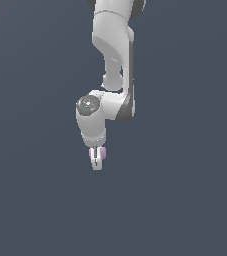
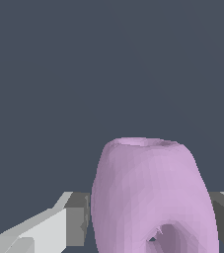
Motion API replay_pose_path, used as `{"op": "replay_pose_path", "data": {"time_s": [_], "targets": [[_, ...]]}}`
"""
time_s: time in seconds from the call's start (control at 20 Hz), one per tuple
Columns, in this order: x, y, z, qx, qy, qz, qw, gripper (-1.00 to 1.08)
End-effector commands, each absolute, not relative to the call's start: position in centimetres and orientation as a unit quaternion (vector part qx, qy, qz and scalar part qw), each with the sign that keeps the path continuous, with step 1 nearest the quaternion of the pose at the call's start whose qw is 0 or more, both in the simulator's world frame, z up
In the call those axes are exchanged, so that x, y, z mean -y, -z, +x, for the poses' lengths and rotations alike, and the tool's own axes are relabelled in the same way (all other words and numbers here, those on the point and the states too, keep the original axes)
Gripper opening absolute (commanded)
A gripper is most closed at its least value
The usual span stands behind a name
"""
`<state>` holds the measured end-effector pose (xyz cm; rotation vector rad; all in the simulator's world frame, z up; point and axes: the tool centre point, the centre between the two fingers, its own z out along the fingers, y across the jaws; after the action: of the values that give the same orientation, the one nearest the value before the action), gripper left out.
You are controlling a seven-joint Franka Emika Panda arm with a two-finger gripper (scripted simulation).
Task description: Pick up the object and move it to a goal position.
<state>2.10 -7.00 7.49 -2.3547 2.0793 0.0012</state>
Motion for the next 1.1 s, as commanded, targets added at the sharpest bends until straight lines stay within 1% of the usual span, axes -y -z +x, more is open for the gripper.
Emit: {"op": "replay_pose_path", "data": {"time_s": [0.0,0.35,1.05], "targets": [[6.5,-8.9,1.9,-0.662,0.0,-0.75,0.001,-1.0],[4.3,-14.8,0.8,-0.662,0.0,-0.749,0.001,-1.0],[-1.6,-31.1,-2.1,-0.663,0.001,-0.749,-0.001,-1.0]]}}
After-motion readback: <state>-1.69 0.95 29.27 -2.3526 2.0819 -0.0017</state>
